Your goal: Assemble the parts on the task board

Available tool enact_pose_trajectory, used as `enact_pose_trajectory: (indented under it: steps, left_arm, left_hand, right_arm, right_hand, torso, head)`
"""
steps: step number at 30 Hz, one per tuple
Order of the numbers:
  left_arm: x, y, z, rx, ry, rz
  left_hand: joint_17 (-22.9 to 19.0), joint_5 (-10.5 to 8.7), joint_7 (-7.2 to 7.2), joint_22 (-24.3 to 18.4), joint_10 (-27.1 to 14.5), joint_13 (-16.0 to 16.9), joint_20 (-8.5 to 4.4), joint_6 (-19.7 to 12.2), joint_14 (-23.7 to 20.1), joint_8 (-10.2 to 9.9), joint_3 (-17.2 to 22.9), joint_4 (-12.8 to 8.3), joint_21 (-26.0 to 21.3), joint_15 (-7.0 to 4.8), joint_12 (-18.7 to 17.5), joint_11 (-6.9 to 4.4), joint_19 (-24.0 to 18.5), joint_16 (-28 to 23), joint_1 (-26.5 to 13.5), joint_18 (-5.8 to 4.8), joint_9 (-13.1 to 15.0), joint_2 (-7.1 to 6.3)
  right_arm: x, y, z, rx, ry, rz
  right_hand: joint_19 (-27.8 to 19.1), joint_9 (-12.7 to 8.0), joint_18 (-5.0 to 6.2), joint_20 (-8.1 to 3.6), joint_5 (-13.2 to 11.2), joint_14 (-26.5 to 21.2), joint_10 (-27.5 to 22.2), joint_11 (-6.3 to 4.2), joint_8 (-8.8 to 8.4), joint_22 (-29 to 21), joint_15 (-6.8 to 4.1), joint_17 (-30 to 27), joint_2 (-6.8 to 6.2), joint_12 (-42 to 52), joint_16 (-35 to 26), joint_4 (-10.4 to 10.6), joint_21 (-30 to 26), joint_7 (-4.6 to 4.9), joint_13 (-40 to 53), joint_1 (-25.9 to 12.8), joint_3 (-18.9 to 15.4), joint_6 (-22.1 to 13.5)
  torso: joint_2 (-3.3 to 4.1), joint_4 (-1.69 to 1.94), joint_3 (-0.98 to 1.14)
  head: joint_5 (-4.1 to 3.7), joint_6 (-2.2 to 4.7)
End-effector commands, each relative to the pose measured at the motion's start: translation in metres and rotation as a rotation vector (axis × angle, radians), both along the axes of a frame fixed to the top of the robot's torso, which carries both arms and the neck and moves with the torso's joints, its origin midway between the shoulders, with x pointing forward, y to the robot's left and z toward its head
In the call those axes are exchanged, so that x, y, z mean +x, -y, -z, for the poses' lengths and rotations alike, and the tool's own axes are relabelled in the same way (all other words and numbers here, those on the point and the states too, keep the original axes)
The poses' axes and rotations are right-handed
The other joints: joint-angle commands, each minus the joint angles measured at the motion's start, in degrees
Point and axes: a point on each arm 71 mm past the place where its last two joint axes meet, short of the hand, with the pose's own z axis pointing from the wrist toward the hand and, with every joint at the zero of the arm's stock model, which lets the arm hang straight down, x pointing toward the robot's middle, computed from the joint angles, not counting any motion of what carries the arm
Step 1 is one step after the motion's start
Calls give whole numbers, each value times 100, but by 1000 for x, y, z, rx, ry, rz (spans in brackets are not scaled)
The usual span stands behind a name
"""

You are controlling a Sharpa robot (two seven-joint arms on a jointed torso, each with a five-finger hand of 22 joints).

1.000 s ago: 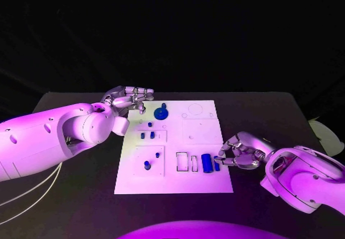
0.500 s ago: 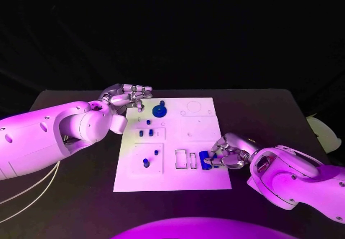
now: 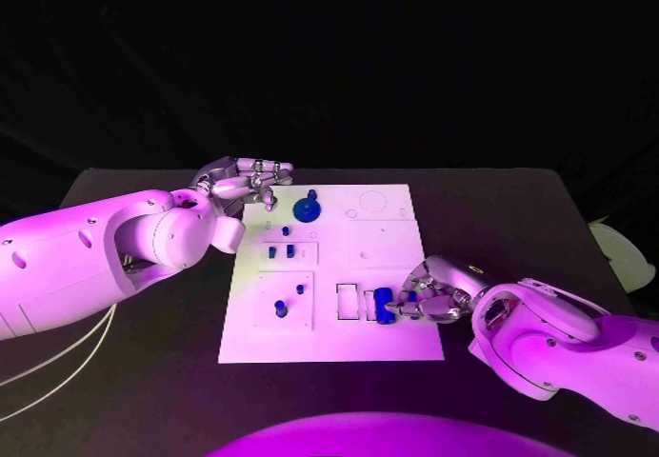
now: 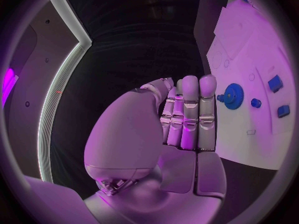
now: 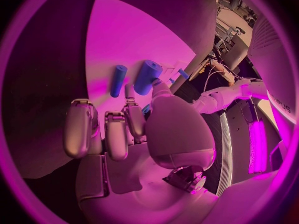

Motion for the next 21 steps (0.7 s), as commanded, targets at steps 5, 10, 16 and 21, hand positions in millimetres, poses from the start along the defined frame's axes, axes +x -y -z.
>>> enact_pose_trajectory:
  steps: [5, 10, 16, 21]
  left_arm:
    - [-1, 2, -1, -12, 0, 24]
    - [-1, 2, -1, -11, -3, 25]
    - [-1, 2, -1, -11, -4, 25]
    - [-1, 2, -1, -11, -5, 26]
  left_hand:
    - [-9, -11, 12, -7, -39, 1, 20, -2, -30, 2, -30, 10, -40, 15, 27, -8, -38, -30, -57, 32, -6, -5]
    - [-10, -10, 13, -10, -43, 1, 21, -3, -32, 2, -33, 17, -45, 17, 29, -7, -39, -31, -67, 32, -7, 1]
    - [-10, -10, 13, -10, -43, 1, 21, -3, -32, 2, -33, 17, -45, 17, 29, -7, -39, -31, -67, 32, -7, 1]
    - [-10, -10, 13, -10, -43, 1, 21, -3, -32, 2, -33, 17, -45, 17, 29, -7, -39, -31, -67, 32, -7, 1]
  right_arm:
    - [-3, -9, 6, -63, 20, -49]
    - [-3, -13, 9, -65, 16, -53]
    - [-3, -14, 11, -71, 11, -56]
    - [-2, -15, 12, -89, 5, -63]
  right_hand:
    - [76, 81, -69, -36, -171, 450, 35, -26, 41, 1006, -45, 737, -5, 27, 33, 4, -10, -46, 73, -134, -109, -8]
    - [80, 118, -71, -38, -250, 455, 45, -30, 60, 1011, -48, 761, -9, 41, 43, 5, -4, -52, 93, -163, -140, -5]
    - [86, 130, -74, -39, -257, 459, 53, -33, 68, 1017, -50, 779, -16, 54, 51, 2, 13, -56, 106, -166, -148, 3]
    - [86, 173, -73, -43, -221, 460, 52, -39, 87, 1019, -55, 784, -76, 51, 54, -9, 3, -63, 112, -90, -163, 1]
  torso:
    - [3, 5, -1]
    - [-1, -5, -4]
    - [0, -4, -3]
    - [0, -2, -3]
  head:
    - [-18, -11]
    - [-16, -16]
    - [-19, -11]
    - [-8, -11]
